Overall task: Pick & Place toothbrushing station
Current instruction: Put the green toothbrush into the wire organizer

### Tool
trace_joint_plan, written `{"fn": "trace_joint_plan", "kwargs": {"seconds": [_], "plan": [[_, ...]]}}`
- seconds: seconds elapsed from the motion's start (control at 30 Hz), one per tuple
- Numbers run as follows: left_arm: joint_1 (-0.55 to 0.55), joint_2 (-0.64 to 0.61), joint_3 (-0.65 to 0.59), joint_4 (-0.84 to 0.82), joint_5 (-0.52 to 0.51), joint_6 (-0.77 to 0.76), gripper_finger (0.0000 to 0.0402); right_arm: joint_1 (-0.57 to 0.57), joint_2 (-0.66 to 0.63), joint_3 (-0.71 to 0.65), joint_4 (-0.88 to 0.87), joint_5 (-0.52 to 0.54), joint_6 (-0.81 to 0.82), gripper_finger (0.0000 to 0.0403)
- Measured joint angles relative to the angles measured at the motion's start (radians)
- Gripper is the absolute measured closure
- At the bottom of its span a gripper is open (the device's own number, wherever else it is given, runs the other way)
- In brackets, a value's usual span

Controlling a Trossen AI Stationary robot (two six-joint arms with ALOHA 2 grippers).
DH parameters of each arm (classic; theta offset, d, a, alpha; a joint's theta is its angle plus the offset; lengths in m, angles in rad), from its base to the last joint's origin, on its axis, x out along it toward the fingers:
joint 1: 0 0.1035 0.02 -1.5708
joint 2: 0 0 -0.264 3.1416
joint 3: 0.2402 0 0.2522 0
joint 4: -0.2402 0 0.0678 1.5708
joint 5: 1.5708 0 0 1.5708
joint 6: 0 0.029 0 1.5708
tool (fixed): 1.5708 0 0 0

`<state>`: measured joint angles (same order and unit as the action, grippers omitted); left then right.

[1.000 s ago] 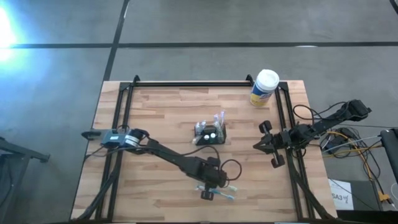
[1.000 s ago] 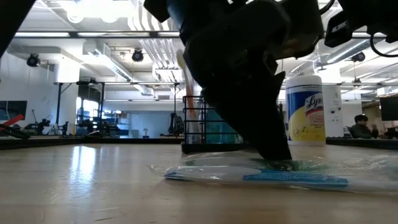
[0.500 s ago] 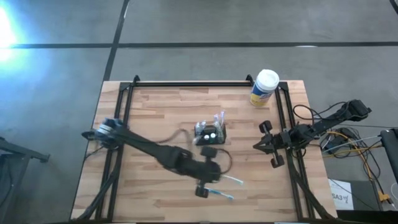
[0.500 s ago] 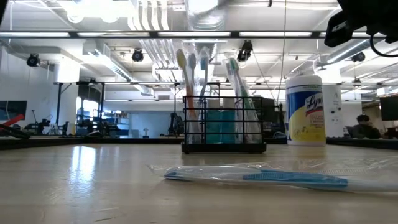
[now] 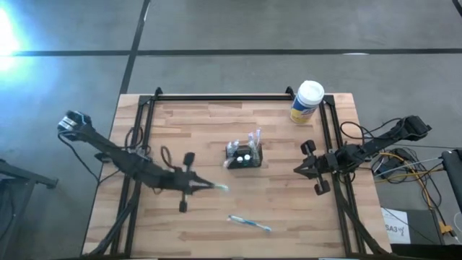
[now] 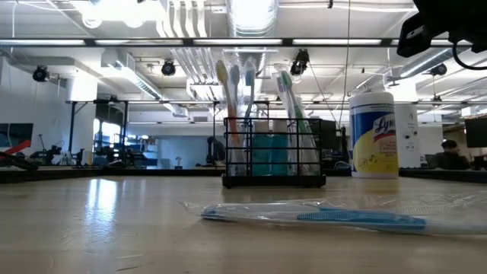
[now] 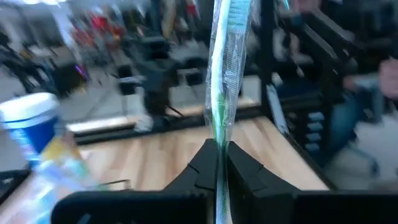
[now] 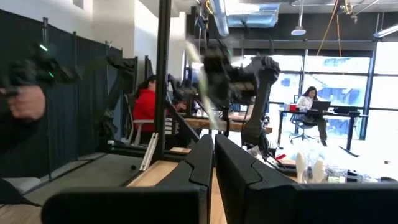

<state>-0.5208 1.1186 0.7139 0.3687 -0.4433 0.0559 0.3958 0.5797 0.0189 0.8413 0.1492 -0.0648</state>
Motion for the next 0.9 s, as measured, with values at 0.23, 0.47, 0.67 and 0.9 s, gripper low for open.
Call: {"fn": "trace_joint_plan", "kwargs": {"seconds": [0.23,0.47,0.67,0.9], "plan": [[0.107,-0.206,-0.461,0.54,0.076,0.009,0.0389,0.0,0.022,0.0,0.003,0.016,-0.063,0.039],[0.127,-0.388,-0.636,0.653,0.11,0.01,0.039,-0.001,0.08,0.023,0.01,0.115,-0.126,0.039],[0.126,-0.448,-0.67,0.646,0.139,0.006,0.0389,-0.001,0.168,0.111,0.009,0.156,-0.115,0.0389],[0.126,-0.402,-0.583,0.581,0.138,0.029,0.039,-0.012,0.385,0.309,0.001,0.279,-0.108,0.0339]]}}
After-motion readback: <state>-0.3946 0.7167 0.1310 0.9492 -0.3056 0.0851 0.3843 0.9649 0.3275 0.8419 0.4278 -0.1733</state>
